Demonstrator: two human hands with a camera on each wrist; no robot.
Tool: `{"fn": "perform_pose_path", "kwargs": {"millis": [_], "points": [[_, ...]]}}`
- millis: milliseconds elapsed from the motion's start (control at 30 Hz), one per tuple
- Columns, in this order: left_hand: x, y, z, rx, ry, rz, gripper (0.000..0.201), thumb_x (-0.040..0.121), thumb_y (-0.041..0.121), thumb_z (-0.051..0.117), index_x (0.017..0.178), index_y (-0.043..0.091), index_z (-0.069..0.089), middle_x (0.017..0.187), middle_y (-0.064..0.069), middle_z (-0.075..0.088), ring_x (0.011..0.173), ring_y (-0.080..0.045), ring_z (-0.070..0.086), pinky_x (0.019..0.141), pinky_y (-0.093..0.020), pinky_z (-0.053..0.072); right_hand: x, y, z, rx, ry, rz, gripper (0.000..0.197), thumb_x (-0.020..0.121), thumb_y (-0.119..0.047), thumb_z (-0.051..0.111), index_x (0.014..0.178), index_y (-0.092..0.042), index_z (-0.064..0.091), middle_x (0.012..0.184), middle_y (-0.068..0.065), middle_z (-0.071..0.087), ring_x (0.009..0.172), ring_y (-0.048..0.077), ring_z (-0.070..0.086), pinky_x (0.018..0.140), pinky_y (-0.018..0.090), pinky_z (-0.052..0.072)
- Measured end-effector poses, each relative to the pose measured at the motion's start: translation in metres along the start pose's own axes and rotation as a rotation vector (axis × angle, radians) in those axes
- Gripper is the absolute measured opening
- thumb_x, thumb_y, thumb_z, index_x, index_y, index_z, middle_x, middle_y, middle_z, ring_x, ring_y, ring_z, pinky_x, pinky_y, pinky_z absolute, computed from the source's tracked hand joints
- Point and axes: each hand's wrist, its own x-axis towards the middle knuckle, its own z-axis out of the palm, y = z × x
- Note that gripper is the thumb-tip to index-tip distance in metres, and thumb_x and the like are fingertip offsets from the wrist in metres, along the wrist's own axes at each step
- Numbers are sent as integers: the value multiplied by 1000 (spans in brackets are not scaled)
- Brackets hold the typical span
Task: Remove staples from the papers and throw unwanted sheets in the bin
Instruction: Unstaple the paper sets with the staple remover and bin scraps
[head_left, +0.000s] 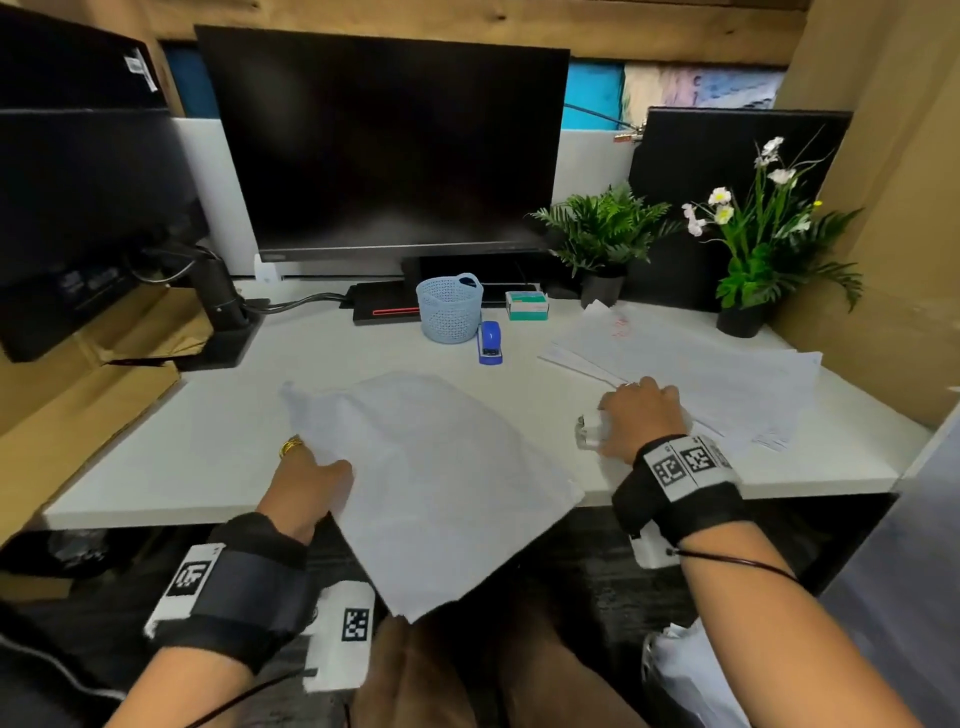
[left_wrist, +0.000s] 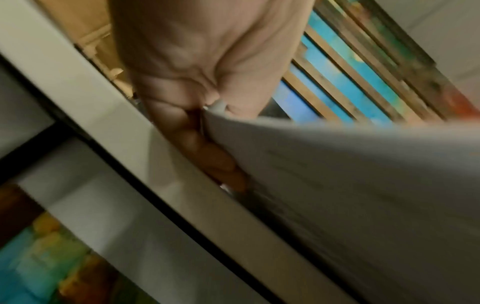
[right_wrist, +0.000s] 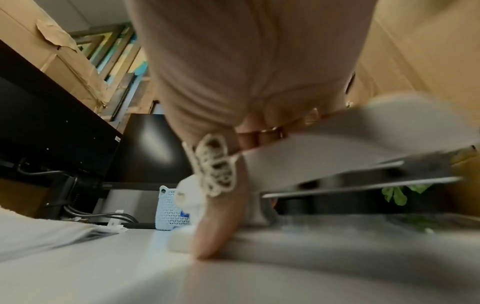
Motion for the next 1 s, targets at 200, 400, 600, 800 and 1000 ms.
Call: {"fn": "perform_pose_path", "kwargs": {"millis": [200, 400, 600, 800, 1000], "points": [[-11, 4, -2, 82, -83, 73, 29, 88, -5, 45, 117, 2, 45, 112, -13, 56, 98, -29, 55, 81, -33, 44, -6, 3, 4, 187, -37, 41, 52, 88, -39, 58, 126, -12, 35, 111, 8, 58, 100, 27, 56, 84, 36, 43], [-35, 12, 14, -134, -104, 274, 38, 93, -10, 41, 121, 16, 42, 108, 1, 57, 92, -13, 56, 84, -24, 44, -18, 4, -11, 1397, 319, 336, 38, 93, -24, 56, 119, -8, 33, 103, 8, 50, 86, 20, 51, 71, 30, 42], [-37, 17, 22, -175, -115, 438, 46, 90, -12, 42, 122, 21, 44, 115, 4, 60, 101, -5, 58, 84, -20, 46, -16, 13, -26, 2439, 379, 563, 29, 94, -33, 55, 114, -13, 52, 101, 6, 58, 89, 18, 59, 83, 38, 52], [-42, 12, 34, -125, -143, 489, 41, 90, -10, 46, 111, 26, 48, 112, -2, 62, 99, -15, 61, 91, -35, 48, -20, 17, -31, 2480, 290, 517, 36, 88, -38, 62, 119, -22, 53, 107, 12, 60, 82, 22, 61, 76, 41, 52], [-47, 12, 45, -186, -229, 510, 45, 91, -9, 46, 112, 31, 48, 114, 4, 63, 103, -9, 62, 88, -26, 49, -38, 5, -28, 1904, 49, 233, 37, 73, -6, 75, 108, -7, 63, 106, 12, 68, 99, 28, 63, 85, 38, 52]]}}
